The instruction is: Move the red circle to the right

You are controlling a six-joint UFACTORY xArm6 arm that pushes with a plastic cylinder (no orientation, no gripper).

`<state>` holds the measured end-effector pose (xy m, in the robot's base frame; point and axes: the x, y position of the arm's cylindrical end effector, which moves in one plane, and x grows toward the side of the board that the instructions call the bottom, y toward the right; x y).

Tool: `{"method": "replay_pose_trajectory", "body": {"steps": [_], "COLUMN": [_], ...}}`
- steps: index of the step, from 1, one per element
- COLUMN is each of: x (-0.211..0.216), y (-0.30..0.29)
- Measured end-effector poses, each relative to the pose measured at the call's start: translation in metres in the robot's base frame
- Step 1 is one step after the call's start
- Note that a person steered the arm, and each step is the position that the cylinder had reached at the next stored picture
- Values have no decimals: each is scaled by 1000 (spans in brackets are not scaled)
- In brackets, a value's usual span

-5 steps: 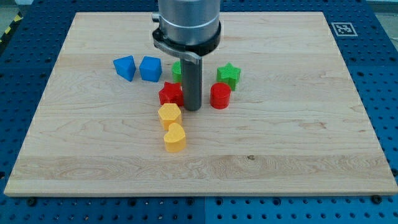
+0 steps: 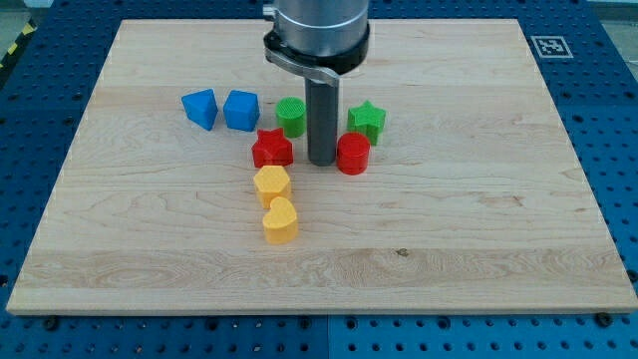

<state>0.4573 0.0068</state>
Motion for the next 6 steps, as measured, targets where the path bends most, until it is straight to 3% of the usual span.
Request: {"method": "replay_pose_trajectory", "body": {"steps": [3, 6], "x": [7, 30], "y": [67, 78]}}
